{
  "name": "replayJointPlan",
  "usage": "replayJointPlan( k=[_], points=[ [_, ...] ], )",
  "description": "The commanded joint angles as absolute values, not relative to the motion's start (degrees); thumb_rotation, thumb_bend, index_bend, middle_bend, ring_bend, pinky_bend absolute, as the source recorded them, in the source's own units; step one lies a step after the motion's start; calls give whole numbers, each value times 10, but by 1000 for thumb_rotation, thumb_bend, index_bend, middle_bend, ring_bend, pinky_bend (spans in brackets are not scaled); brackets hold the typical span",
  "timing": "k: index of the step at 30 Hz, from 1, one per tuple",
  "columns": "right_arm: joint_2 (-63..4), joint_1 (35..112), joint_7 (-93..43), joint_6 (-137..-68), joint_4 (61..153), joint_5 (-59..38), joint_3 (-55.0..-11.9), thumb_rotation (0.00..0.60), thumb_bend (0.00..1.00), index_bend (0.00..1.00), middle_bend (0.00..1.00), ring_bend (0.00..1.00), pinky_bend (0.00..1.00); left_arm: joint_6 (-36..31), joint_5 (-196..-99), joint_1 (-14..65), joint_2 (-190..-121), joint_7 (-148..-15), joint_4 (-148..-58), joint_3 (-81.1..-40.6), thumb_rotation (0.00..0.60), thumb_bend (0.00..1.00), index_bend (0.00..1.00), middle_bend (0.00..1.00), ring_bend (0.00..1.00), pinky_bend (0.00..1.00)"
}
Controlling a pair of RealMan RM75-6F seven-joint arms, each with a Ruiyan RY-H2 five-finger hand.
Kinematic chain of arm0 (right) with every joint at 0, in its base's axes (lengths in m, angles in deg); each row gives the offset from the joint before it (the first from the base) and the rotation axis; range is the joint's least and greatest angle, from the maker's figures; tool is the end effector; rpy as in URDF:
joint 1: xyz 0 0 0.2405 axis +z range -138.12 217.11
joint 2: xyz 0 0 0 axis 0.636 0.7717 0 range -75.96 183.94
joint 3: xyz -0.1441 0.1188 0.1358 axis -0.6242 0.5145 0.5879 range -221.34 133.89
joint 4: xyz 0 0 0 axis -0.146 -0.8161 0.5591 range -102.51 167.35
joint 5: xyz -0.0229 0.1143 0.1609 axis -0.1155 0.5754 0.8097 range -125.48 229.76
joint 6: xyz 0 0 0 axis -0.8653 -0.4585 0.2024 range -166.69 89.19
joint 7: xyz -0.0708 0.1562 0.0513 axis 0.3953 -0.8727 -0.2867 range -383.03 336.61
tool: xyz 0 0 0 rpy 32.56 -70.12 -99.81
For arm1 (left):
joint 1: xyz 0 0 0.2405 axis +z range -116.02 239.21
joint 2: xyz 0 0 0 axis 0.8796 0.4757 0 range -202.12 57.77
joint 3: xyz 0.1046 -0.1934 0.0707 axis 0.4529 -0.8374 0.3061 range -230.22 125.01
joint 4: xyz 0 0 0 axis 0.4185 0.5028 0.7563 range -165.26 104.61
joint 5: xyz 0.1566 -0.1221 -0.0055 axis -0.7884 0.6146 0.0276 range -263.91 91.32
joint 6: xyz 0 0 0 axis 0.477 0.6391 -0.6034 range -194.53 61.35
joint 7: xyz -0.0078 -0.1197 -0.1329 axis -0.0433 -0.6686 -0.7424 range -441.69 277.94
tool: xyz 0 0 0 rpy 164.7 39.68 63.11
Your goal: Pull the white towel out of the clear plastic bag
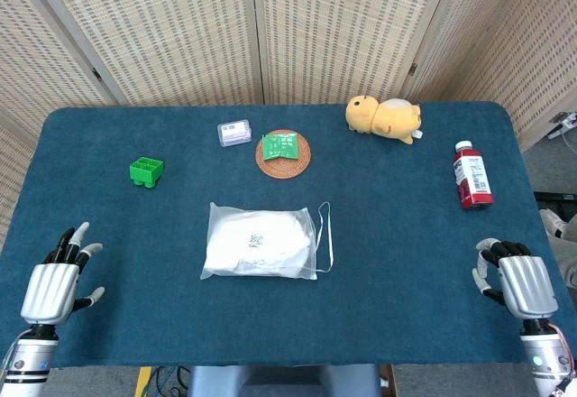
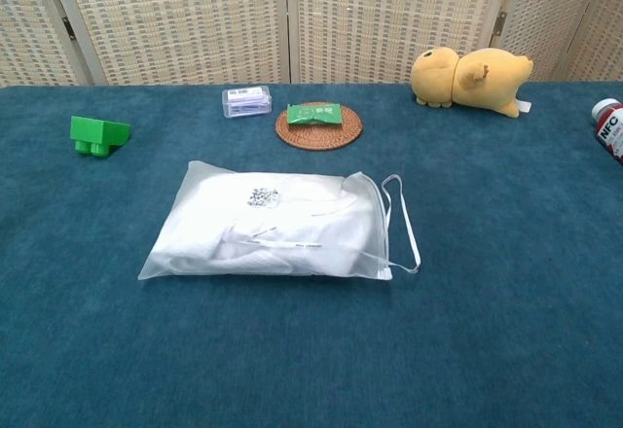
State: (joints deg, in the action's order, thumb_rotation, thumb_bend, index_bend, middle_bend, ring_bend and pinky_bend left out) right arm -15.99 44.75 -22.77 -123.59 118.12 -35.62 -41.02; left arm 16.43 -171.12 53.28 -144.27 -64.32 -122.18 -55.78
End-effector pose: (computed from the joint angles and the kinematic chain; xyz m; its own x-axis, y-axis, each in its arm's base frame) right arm -0.2903 -0.2155 0.1348 0.4172 -0.0051 0.9088 -0.9081 -0.0411 0.4167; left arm -0.2626 0.2293 0.1138 0.5493 0.0100 0.8355 0.8345 -0.0571 -0.5480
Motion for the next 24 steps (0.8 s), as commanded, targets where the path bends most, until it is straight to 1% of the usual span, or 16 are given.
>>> replayJointPlan(
  k=[1,7,12,16,17,19,20,22,24],
  points=[
    [-159,447,-230,-1239,1181,-359,-410,600,315,511,385,370,391,168,-1713,537,-1439,-643,-1222,-553,600,49,269,59,50,328],
    [-154,450,-236,-1238,1183,-361,-408,600,315,509,377,370,391,167,-1714,536,-1435,-642,-1234,-551,600,49,267,71,63,339],
    [-144,449,-243,-1244,1195,-362,-403,600,310,506,374,370,391,165,-1729,521,-1431,-652,-1260,-562,600,49,270,113,108,353],
    [-135,448,-242,-1249,1203,-363,-402,600,310,506,374,370,391,144,-1736,500,-1426,-650,-1290,-571,600,49,189,114,109,354],
    [-133,447,-241,-1251,1204,-363,-401,600,310,501,374,370,391,139,-1736,494,-1426,-647,-1298,-573,600,49,142,110,109,354],
    [-131,446,-244,-1254,1206,-363,-401,600,308,472,374,370,391,124,-1736,479,-1429,-637,-1316,-579,600,48,67,80,99,354],
    [-130,446,-244,-1254,1207,-363,-400,600,308,444,374,370,391,116,-1735,472,-1431,-631,-1323,-583,600,43,27,42,73,354],
    [-127,446,-244,-1254,1207,-362,-400,600,308,409,374,370,391,95,-1726,454,-1436,-615,-1341,-593,600,30,1,4,25,348],
    [-123,447,-244,-1252,1208,-361,-398,600,308,385,374,370,391,70,-1710,434,-1443,-600,-1362,-603,600,15,0,0,1,320]
  ],
)
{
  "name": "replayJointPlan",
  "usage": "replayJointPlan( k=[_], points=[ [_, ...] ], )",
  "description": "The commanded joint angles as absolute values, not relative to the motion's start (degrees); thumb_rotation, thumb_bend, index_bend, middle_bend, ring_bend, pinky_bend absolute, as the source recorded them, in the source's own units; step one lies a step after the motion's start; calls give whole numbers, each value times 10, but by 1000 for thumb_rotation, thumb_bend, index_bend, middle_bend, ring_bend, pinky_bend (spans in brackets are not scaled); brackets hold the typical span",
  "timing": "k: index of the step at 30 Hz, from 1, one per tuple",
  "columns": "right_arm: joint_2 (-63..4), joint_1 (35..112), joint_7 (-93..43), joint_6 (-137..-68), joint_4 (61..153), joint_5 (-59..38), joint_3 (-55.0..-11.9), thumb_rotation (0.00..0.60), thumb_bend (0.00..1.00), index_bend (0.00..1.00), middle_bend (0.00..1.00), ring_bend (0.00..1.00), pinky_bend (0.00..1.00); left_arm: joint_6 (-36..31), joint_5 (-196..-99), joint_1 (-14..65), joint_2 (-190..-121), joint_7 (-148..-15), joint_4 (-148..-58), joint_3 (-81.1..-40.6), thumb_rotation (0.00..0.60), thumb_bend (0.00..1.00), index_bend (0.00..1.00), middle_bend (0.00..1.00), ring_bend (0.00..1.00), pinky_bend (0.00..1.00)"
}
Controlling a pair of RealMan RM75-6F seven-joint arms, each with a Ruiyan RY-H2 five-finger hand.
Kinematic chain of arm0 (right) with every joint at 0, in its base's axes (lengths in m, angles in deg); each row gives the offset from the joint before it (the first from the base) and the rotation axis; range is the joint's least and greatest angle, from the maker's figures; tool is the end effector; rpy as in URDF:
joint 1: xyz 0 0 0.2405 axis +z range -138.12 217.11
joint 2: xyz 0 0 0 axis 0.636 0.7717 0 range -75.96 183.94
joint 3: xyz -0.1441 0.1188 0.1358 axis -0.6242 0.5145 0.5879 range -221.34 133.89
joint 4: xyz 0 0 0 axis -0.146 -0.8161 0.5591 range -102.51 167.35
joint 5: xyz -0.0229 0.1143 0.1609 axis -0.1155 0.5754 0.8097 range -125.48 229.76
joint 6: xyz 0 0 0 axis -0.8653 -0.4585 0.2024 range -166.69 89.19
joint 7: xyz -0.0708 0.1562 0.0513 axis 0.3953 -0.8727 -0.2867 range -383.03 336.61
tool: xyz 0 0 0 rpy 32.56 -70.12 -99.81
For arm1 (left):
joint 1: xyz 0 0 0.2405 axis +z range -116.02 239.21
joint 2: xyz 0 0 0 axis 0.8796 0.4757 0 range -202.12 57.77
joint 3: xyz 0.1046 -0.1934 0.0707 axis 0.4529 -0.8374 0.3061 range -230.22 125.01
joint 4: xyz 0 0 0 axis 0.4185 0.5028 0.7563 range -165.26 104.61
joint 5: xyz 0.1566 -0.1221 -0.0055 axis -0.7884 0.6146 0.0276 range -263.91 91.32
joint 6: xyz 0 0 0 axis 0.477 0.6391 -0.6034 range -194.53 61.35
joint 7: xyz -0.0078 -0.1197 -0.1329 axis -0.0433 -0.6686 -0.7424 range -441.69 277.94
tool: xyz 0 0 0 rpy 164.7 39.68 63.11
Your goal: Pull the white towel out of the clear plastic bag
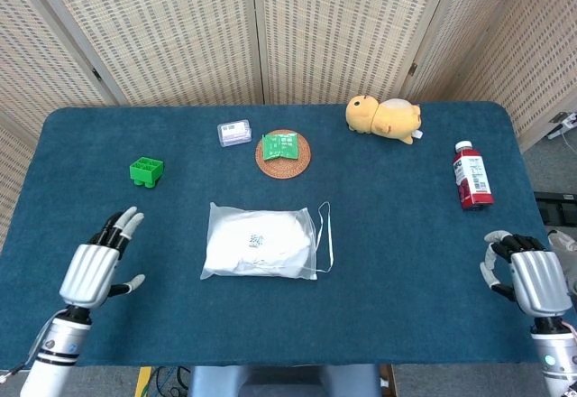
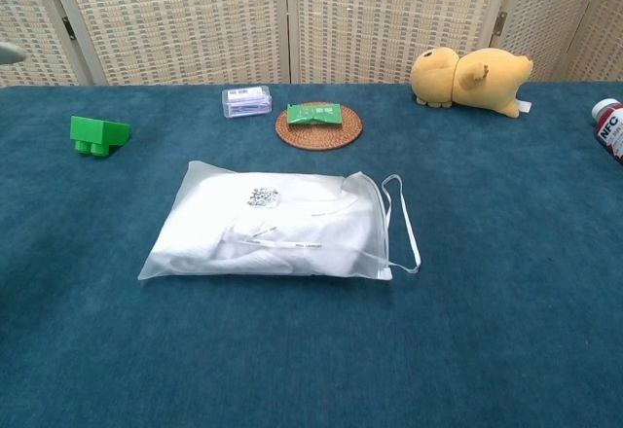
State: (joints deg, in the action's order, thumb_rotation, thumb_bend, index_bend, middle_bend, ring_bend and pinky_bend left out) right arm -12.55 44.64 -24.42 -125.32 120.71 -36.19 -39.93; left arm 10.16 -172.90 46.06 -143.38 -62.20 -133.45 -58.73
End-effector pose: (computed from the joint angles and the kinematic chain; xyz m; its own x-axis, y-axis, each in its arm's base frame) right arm -0.2823 -0.2183 0.1564 0.4022 0.0432 0.9145 -0.9133 -0.0512 0.4040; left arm -0.1841 0.2568 0.0963 0.4382 0.0140 0.8988 0.8712 -0.2527 -0.4208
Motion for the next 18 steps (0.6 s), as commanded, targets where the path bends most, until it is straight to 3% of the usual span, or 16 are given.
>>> replayJointPlan(
  k=[1,10,18],
  points=[
    [-122,448,-244,-1252,1209,-361,-397,600,308,382,374,370,391,57,-1701,424,-1446,-593,-1371,-607,600,11,0,0,0,310],
    [-111,454,-249,-1249,1211,-361,-391,600,307,357,374,370,391,-57,-1585,326,-1474,-494,-1422,-647,600,0,0,0,0,188],
    [-105,454,-251,-1249,1213,-361,-391,600,306,338,374,370,391,-87,-1494,256,-1528,-420,-1405,-654,600,0,0,0,0,123]
  ],
)
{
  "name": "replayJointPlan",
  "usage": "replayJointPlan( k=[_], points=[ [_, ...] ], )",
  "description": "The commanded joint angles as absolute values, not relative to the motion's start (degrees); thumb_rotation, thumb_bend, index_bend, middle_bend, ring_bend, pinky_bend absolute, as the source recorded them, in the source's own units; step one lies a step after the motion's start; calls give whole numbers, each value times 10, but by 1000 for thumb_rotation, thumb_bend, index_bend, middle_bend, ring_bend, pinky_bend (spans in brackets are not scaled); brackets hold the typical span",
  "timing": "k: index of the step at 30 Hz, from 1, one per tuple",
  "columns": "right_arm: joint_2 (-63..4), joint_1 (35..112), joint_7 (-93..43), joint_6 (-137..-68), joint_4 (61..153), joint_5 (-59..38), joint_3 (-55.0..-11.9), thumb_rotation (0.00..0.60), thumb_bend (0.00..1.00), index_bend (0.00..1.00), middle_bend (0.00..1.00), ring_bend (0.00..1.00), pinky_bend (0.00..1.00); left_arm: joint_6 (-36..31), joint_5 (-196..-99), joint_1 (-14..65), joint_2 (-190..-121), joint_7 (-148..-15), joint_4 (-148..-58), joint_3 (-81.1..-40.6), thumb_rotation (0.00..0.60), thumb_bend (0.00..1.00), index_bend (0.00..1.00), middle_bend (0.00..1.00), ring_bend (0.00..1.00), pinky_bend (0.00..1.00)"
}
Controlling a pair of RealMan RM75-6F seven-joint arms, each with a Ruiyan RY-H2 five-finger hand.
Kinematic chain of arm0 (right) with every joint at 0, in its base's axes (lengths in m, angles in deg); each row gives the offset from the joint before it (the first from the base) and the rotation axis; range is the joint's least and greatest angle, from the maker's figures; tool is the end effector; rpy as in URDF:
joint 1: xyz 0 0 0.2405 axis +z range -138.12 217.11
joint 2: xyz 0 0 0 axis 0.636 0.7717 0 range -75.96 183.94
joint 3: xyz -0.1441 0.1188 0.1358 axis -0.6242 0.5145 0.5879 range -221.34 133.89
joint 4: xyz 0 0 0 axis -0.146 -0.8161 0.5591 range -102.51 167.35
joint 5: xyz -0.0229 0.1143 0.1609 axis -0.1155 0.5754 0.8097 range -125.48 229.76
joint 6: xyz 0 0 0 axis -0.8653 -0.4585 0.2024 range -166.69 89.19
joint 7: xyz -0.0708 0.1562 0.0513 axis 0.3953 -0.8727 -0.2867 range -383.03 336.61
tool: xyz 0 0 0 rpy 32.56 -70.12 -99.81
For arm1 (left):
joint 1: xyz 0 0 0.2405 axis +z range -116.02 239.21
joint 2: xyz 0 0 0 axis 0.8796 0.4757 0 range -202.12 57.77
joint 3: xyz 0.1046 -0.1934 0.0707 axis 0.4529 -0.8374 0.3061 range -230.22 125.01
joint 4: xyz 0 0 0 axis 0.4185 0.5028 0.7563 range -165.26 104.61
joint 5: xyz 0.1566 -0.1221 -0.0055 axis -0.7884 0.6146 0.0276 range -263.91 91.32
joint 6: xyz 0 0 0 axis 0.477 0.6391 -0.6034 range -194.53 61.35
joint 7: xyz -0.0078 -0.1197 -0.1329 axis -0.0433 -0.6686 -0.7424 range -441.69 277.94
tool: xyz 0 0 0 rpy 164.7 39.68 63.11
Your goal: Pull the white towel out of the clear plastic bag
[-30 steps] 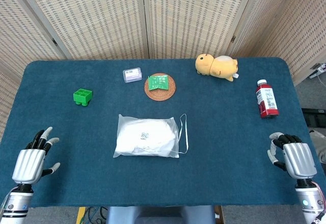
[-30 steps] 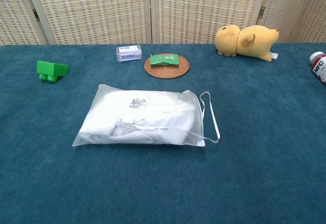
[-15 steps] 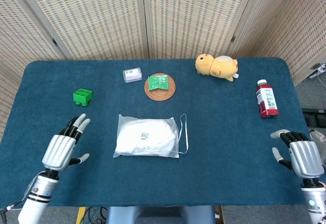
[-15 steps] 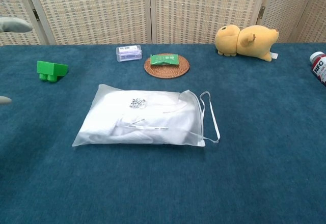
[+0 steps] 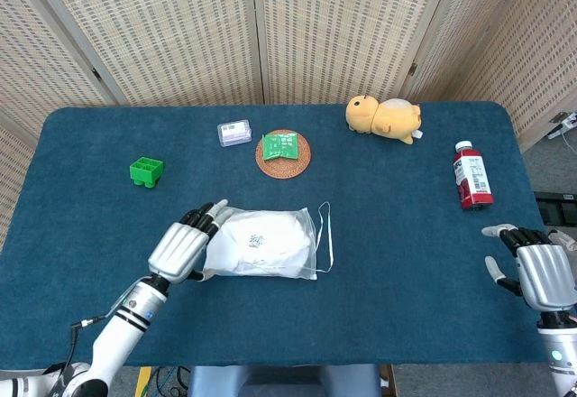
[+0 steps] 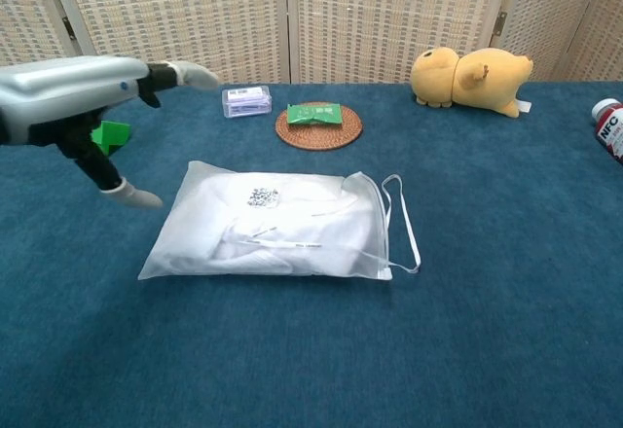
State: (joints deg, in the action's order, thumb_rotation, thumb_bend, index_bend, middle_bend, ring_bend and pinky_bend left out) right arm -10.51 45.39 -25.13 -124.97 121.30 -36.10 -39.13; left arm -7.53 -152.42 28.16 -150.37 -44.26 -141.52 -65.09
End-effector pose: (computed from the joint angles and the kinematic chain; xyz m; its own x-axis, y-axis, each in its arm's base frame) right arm -0.2796 -0.2247 0.1677 0.4122 0.0579 0.9093 -0.9076 -0.0618 0.4153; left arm -0.0834 0.2954 0.0274 0.4917 0.1990 0.8477 0.8138 -0.4513 -0.3661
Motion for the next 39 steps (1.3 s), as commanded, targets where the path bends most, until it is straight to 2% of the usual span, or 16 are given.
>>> replayJointPlan(
  k=[1,5,18,35,39],
  points=[
    [-105,454,-252,-1249,1213,-361,-392,600,305,323,374,370,391,-89,-1485,250,-1534,-414,-1401,-653,600,0,0,0,0,118],
    [-104,456,-252,-1246,1212,-360,-392,600,306,287,374,370,391,-92,-1445,225,-1555,-389,-1384,-648,600,0,0,0,0,94],
    [-107,464,-246,-1235,1218,-363,-394,600,306,286,422,370,391,-86,-1339,166,-1575,-338,-1359,-632,600,0,0,0,0,36],
    [-110,464,-246,-1228,1213,-360,-398,600,305,286,438,370,391,-107,-1278,98,-1614,-342,-1302,-623,600,0,0,0,0,31],
    [-111,464,-248,-1228,1211,-360,-400,600,305,286,439,370,391,-111,-1238,79,-1617,-331,-1294,-619,600,0,0,0,0,28]
  ],
)
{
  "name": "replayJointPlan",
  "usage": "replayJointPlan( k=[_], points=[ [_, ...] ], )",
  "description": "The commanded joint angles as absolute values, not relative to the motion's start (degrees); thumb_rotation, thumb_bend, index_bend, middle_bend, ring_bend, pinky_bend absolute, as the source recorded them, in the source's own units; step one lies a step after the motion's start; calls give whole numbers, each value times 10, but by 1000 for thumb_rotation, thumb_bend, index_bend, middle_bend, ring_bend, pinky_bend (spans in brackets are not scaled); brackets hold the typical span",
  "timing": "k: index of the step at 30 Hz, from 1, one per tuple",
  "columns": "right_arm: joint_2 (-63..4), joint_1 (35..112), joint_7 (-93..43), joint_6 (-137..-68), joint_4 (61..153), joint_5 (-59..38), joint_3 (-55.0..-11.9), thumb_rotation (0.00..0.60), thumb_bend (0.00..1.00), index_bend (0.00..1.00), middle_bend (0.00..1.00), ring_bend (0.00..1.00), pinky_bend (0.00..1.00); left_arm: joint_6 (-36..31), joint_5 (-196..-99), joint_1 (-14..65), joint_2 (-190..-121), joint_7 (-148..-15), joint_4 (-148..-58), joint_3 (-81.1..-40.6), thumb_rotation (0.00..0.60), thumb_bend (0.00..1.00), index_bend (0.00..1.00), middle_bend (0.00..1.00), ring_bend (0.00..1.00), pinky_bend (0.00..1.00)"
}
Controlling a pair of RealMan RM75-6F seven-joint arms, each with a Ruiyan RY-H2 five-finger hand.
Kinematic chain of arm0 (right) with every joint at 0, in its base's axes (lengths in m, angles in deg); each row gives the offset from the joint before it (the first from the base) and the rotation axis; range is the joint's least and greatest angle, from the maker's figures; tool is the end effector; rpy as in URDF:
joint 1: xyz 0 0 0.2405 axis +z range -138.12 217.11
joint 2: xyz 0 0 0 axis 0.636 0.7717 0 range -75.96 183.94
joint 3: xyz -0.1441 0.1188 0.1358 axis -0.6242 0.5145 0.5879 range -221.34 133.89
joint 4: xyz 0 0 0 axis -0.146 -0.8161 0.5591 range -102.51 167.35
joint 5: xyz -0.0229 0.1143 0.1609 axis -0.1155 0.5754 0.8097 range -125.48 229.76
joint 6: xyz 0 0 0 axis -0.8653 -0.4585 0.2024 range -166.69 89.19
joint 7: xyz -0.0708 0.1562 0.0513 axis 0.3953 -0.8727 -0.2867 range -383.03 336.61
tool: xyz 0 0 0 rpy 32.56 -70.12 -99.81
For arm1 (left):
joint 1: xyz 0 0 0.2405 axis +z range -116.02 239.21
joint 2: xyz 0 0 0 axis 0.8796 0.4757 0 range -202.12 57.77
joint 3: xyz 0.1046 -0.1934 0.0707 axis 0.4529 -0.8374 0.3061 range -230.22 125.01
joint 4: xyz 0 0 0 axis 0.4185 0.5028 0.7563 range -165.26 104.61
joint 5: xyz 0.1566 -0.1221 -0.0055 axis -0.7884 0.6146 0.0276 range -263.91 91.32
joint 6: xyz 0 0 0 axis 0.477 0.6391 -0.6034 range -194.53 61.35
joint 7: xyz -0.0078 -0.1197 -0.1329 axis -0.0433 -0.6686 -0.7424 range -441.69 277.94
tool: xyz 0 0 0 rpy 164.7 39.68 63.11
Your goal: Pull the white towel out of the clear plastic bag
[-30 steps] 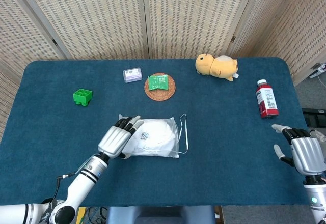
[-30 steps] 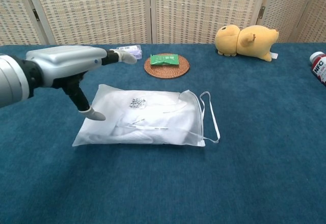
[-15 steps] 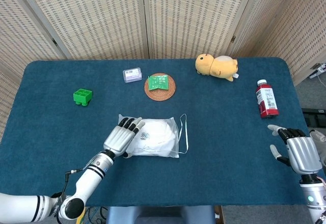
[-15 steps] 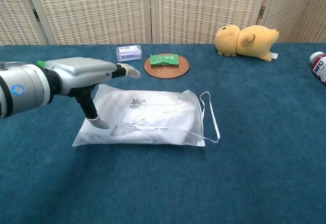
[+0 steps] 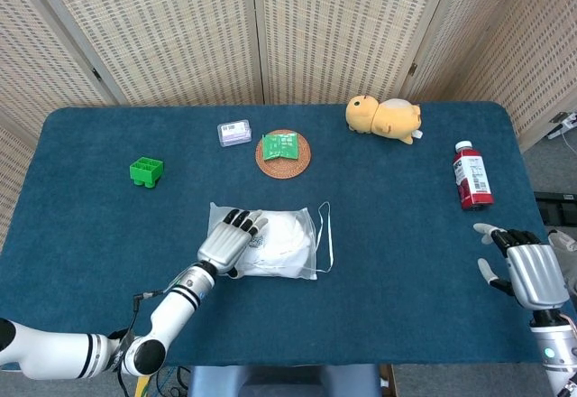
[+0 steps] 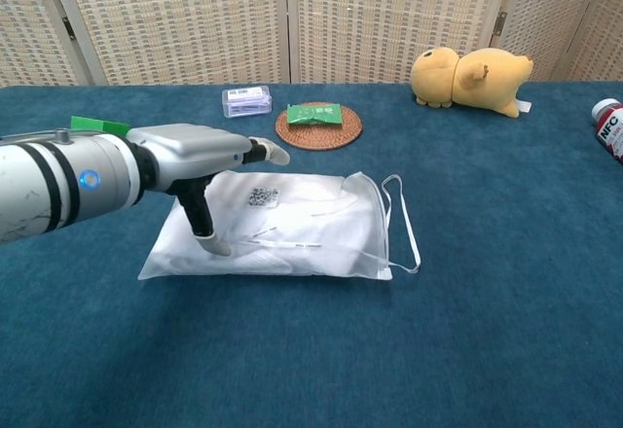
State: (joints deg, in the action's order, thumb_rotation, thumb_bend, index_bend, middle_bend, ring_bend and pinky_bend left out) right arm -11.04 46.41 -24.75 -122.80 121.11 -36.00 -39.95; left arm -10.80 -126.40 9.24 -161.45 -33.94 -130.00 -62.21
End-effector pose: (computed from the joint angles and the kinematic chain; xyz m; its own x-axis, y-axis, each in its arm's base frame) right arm -0.2802 -0.2272 0.1568 0.4165 0.0132 0.9091 -0.9062 -0.0747 0.4162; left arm -0.0648 0.3238 -0.0495 0.6193 0.3474 0.7041 0.7652 -0.4680 -0.4421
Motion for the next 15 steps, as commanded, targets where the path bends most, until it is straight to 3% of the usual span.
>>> replayJointPlan(
  k=[1,15],
  points=[
    [-111,464,-248,-1227,1210,-360,-400,600,305,286,439,370,391,-112,-1227,75,-1617,-328,-1292,-619,600,0,0,0,0,28],
    [-118,467,-245,-1218,1207,-359,-404,600,306,286,440,370,391,-107,-1139,28,-1639,-320,-1252,-610,600,0,0,0,0,61]
  ],
)
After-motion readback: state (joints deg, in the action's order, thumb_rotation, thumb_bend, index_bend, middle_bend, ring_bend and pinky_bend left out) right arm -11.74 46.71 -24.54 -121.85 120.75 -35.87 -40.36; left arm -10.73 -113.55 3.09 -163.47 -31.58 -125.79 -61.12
